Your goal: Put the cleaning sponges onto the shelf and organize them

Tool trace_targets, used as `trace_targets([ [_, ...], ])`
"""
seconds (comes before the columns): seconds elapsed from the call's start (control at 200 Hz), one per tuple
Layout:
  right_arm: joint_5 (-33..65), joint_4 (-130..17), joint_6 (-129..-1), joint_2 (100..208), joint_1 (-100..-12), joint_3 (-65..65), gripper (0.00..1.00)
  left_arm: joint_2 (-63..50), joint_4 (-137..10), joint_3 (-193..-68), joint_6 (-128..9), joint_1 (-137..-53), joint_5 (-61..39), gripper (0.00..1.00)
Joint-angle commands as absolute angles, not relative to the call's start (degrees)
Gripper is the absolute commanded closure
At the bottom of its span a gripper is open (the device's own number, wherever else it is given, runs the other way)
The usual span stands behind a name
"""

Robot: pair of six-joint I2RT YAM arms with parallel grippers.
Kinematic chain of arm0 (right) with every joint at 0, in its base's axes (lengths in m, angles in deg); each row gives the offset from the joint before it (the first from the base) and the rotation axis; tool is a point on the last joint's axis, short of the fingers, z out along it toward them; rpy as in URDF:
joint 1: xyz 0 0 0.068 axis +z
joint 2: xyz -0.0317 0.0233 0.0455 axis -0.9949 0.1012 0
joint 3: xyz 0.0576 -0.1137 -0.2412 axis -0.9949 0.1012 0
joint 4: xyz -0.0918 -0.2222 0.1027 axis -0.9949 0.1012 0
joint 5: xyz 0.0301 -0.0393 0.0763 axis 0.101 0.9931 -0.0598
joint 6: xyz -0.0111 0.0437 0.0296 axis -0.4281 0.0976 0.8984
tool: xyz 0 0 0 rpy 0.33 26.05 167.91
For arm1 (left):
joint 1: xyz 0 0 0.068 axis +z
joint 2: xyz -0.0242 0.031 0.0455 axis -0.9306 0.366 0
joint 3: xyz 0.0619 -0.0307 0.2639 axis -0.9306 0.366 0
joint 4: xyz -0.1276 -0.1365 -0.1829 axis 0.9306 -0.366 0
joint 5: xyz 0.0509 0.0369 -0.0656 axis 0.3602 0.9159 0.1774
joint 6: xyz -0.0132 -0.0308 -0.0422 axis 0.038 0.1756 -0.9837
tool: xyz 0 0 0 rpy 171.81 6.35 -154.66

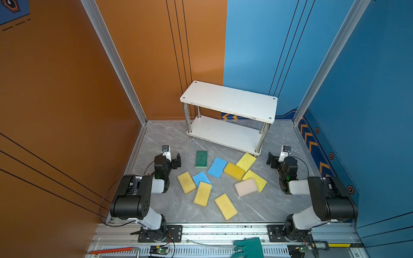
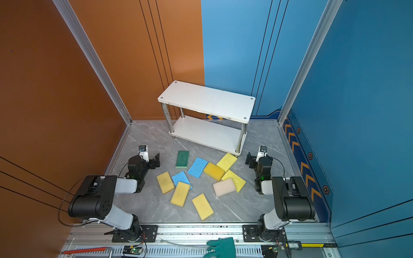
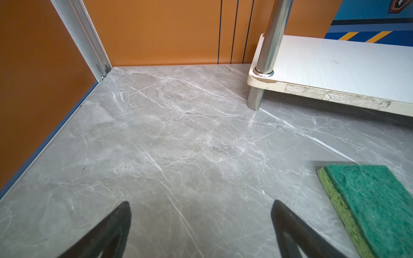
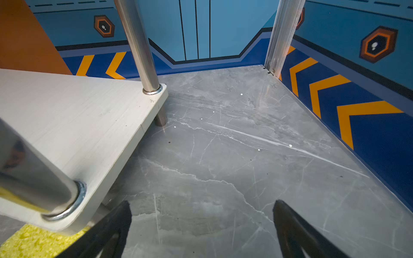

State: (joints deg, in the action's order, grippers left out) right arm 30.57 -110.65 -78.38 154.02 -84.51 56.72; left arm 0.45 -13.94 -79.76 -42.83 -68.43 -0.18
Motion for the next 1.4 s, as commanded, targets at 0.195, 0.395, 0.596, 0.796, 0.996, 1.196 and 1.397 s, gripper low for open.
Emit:
trace_targets([
  [0.195, 31.3, -108.9, -78.1, 154.6, -84.0, 55.5, 0.0, 0.7, -14.8, -80.3, -42.1, -69.4, 2.3, 0.02],
  [0.395, 32.3, -108.4, -78.4, 154.6, -83.4, 55.2, 0.0, 0.7, -14.8, -80.4, -42.0, -69.3, 2.2, 0.02],
  [0.596, 32.8, -108.2, -78.6, 154.6, -83.2, 55.1, 0.0, 0.7, -14.8, -80.4, -42.0, -69.3, 2.2, 0.02],
  [0.796, 32.7, -108.2, -78.5, 154.6, -83.1, 55.0, 0.0, 0.7, -14.8, -80.4, -42.1, -69.2, 2.0, 0.02],
  [0.996, 32.8, -108.2, -78.6, 154.6, -83.1, 55.1, 0.0, 0.7, -14.8, -80.4, -42.1, -69.3, 2.0, 0.02],
  [1.196, 32.7, -108.2, -78.5, 154.6, -83.2, 55.1, 0.0, 0.7, -14.8, -80.4, -42.2, -69.0, 1.6, 0.02],
  [1.397, 32.7, -108.1, -78.5, 154.6, -83.2, 55.1, 0.0, 0.9, -14.9, -80.5, -42.6, -68.7, 1.8, 0.02],
])
